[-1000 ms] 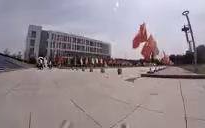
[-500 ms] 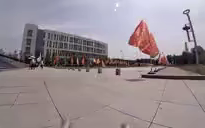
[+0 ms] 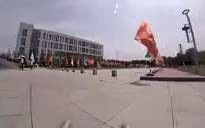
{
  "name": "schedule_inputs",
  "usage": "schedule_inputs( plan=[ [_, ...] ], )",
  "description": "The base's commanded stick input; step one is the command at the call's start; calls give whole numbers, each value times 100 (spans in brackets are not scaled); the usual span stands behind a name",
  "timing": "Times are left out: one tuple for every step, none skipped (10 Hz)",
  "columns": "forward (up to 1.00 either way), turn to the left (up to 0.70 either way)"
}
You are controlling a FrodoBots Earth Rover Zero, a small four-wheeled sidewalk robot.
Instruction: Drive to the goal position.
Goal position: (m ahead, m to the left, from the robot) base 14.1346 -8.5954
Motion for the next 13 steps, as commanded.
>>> schedule_inputs(
  plan=[
    [100, -16],
    [100, -3],
    [100, -22],
    [100, -10],
    [100, -5],
    [100, -13],
    [100, 0],
    [100, 0],
    [100, -16],
    [100, 0],
    [100, 0],
    [100, 0],
    [100, 0]
  ],
)
